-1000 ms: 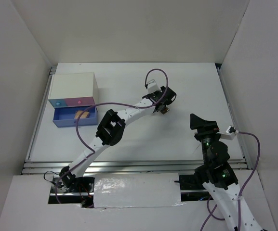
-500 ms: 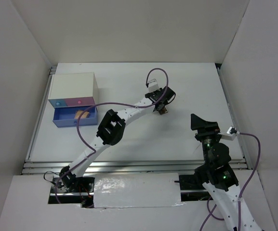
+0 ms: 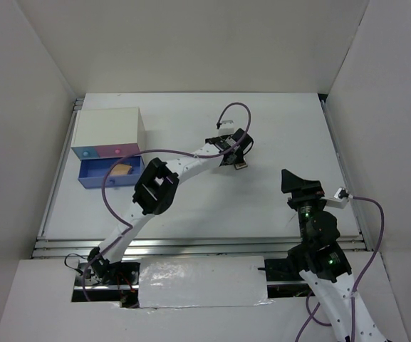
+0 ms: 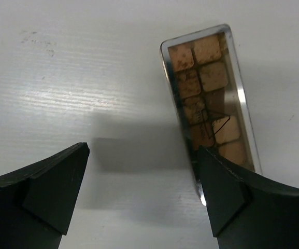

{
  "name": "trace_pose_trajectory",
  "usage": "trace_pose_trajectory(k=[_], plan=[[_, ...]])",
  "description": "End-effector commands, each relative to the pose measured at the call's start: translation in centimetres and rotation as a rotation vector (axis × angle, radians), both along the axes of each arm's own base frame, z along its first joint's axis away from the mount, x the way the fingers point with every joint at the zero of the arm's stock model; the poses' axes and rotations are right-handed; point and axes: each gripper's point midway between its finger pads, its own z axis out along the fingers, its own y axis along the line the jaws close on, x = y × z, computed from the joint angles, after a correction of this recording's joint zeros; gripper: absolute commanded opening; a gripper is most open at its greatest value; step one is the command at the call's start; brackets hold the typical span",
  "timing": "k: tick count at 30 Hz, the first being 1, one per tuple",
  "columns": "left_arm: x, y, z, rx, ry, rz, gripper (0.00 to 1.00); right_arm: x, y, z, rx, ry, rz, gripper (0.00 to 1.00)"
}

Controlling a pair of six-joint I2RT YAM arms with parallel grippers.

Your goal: Organize the makeup

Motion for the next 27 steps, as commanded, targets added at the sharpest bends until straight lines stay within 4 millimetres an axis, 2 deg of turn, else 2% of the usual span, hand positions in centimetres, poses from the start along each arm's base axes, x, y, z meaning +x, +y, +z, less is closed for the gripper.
trace_pose_trajectory(k=[1, 5, 7, 8, 10, 11, 14, 15, 18, 19, 21, 22, 23, 24, 25, 26, 27], plan=[[-6.8, 5.6, -7.1, 0.291, 0.322, -0.161, 0.99, -1.2, -0.6, 2.2, 0.047, -0.111, -0.008, 1.0], [-7.9, 6.2, -7.4, 0.31, 0.372, -0.199, 1.0, -1.1, -0.6, 2.0, 0.043, -0.101, -0.009, 1.0], [-8.2, 5.7, -6.2, 0.33, 0.328, -0.215, 0.99, -1.1, -0.5, 2.1, 0.041, -0.102, -0.002, 1.0], [-7.3, 4.3, -3.7, 0.28, 0.248, -0.212, 0.99, -1.0, -0.4, 2.1, 0.039, -0.103, -0.001, 1.0], [-7.0, 2.5, -1.7, 0.178, 0.202, -0.227, 0.99, -0.9, -0.4, 2.0, 0.038, -0.101, -0.002, 1.0], [-5.8, 0.5, 1.1, 0.065, 0.118, -0.225, 0.99, -0.9, -0.4, 2.0, 0.037, -0.1, -0.001, 1.0], [-4.4, -1.5, 3.2, -0.075, 0.065, -0.189, 0.99, -0.9, -0.5, 2.0, 0.03, -0.094, -0.009, 1.0], [-3.5, -2.5, 4.7, -0.112, 0.026, -0.175, 0.99, -0.8, -0.5, 1.9, 0.028, -0.091, -0.01, 1.0], [-2.3, -4.6, 6.2, -0.203, -0.03, -0.157, 0.99, -0.5, -0.5, 1.4, 0.02, -0.086, -0.012, 1.0], [-2.2, -4.7, 6.4, -0.218, -0.038, -0.146, 0.99, -0.3, -0.4, 1.1, 0.014, -0.082, -0.013, 1.0], [-2.5, -4.3, 7.0, -0.242, -0.054, -0.096, 0.99, 0.0, -0.5, 0.8, 0.001, -0.065, -0.027, 1.0], [-2.5, -3.3, 9.2, -0.259, -0.103, -0.034, 0.99, 0.1, -0.5, 0.8, -0.005, -0.063, -0.027, 1.0], [-3.4, -2.0, 8.0, -0.222, -0.089, -0.009, 0.99, 0.3, -0.3, 0.6, -0.015, -0.057, -0.023, 1.0], [-3.7, -1.1, 8.7, -0.222, -0.106, 0.015, 0.99, 0.7, -0.1, 0.0, -0.031, -0.027, -0.018, 1.0], [-3.9, 0.2, 11.9, -0.242, -0.164, 0.038, 0.99, 0.8, 0.1, 0.1, -0.037, -0.031, -0.009, 1.0], [-4.8, 1.5, 11.3, -0.21, -0.154, 0.038, 0.99, 1.2, 0.3, -0.3, -0.057, -0.012, -0.002, 1.0], [-5.1, 2.4, 12.6, -0.205, -0.171, 0.042, 0.99, 1.3, 0.6, -0.5, -0.066, -0.006, 0.009, 1.0]])
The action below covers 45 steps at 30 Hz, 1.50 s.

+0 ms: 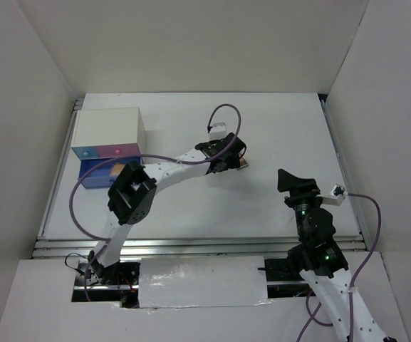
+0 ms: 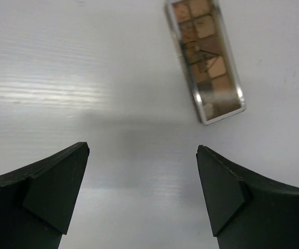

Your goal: Organize the makeup

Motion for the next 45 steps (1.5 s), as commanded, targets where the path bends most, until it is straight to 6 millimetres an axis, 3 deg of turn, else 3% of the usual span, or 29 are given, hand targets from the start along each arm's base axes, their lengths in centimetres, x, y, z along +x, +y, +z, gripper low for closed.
trace_pose_trajectory(k=[1, 5, 6, 11, 12, 13, 14, 15, 16, 17, 18, 19, 21, 22, 23, 24, 25, 26, 27, 28, 29, 31, 32, 33, 34, 36, 37, 38, 45], plan=[[-0.8, 3.6, 9.8, -0.062, -0.164, 0.093, 1.0, 0.7, 0.6, 1.0, -0.03, -0.039, 0.021, 1.0], [-3.7, 9.3, 14.7, 0.029, -0.203, 0.134, 0.99, 1.7, 1.0, -0.3, -0.067, 0.01, 0.025, 1.0], [-4.7, 10.9, 17.0, 0.013, -0.225, 0.146, 0.99, 1.8, 1.2, -0.2, -0.072, 0.007, 0.033, 1.0], [-10.6, 18.7, 19.0, 0.121, -0.168, 0.163, 1.0, 3.1, 2.4, -1.5, -0.16, 0.096, 0.082, 1.0], [-12.1, 20.1, 20.4, 0.086, -0.187, 0.145, 1.0, 3.4, 2.6, -0.9, -0.168, 0.101, 0.087, 1.0], [-13.4, 21.2, 19.0, 0.11, -0.157, 0.124, 0.99, 3.6, 2.7, -1.1, -0.177, 0.12, 0.089, 1.0], [-14.9, 22.4, 20.1, 0.061, -0.184, 0.094, 0.99, 4.2, 2.9, -1.2, -0.19, 0.152, 0.088, 1.0], [-15.8, 23.1, 19.8, 0.057, -0.182, 0.073, 0.99, 4.4, 3.0, -1.3, -0.199, 0.162, 0.092, 1.0], [-16.8, 24.0, 18.0, 0.082, -0.156, 0.051, 0.99, 4.7, 3.2, -1.3, -0.217, 0.171, 0.098, 1.0], [-17.6, 24.6, 17.7, 0.076, -0.159, 0.032, 0.99, 5.1, 3.4, -1.9, -0.234, 0.201, 0.107, 1.0], [-18.6, 25.6, 18.5, 0.042, -0.201, 0.008, 0.99, 5.5, 3.7, -1.3, -0.238, 0.199, 0.116, 1.0], [-19.1, 26.3, 16.9, 0.067, -0.192, -0.005, 0.99, 5.9, 3.9, -2.0, -0.263, 0.23, 0.123, 1.0], [-19.8, 27.3, 16.9, 0.039, -0.247, -0.018, 0.99, 6.8, 4.8, -0.5, -0.284, 0.184, 0.157, 1.0], [-20.0, 27.6, 15.7, 0.057, -0.236, -0.027, 0.99, 7.5, 5.1, -1.5, -0.37, 0.219, 0.18, 1.0], [-20.2, 27.8, 15.2, 0.063, -0.237, -0.033, 0.99, 8.4, 5.5, -0.3, -0.417, 0.205, 0.194, 1.0], [-20.2, 27.9, 15.3, 0.044, -0.264, -0.032, 0.99, 9.0, 6.0, -0.7, -0.48, 0.245, 0.229, 1.0], [-20.2, 28.1, 14.1, 0.064, -0.253, -0.03, 0.99, 10.3, 6.3, -3.8, -0.622, 0.36, 0.279, 1.0], [-20.2, 27.9, 14.1, 0.056, -0.257, -0.039, 1.0, 12.1, 7.0, -1.3, -0.672, 0.352, 0.305, 1.0], [-20.2, 27.7, 14.3, 0.058, -0.256, -0.057, 0.99, 12.1, 7.3, -3.3, -0.74, 0.465, 0.37, 1.0], [-20.1, 27.7, 14.7, 0.058, -0.266, -0.055, 0.99, 13.0, 8.2, -6.7, -0.818, 0.575, 0.473, 1.0], [-20.0, 27.9, 14.8, 0.064, -0.272, -0.051, 0.99, 14.6, 9.2, -4.9, -0.839, 0.562, 0.502, 0.99], [-19.9, 28.4, 14.3, 0.081, -0.256, -0.027, 0.99, 15.1, 9.8, -8.6, -0.9, 0.701, 0.618, 0.98], [-19.9, 28.4, 14.2, 0.077, -0.251, -0.027, 0.99, 16.5, 10.2, -7.6, -0.908, 0.688, 0.622, 0.98], [-19.9, 28.4, 14.0, 0.075, -0.249, -0.027, 0.99, 16.7, 10.1, -10.0, -0.928, 0.763, 0.655, 0.98], [-19.9, 28.1, 14.0, 0.065, -0.251, -0.037, 0.99, 18.0, 10.4, -9.3, -0.928, 0.757, 0.657, 0.98], [-20.0, 28.1, 14.0, 0.058, -0.254, -0.044, 1.0, 17.8, 10.6, -12.4, -0.941, 0.86, 0.738, 0.98], [-20.1, 28.2, 14.2, 0.053, -0.26, -0.042, 0.99, 18.0, 11.0, -12.4, -0.935, 0.879, 0.766, 0.98], [-20.2, 28.2, 14.3, 0.047, -0.264, -0.043, 1.0, 18.0, 11.1, -14.0, -0.937, 0.921, 0.788, 0.98], [-20.6, 27.6, 14.9, -0.006, -0.298, -0.087, 0.99, 18.9, 9.9, -16.6, -0.938, 1.034, 0.77, 0.98]])
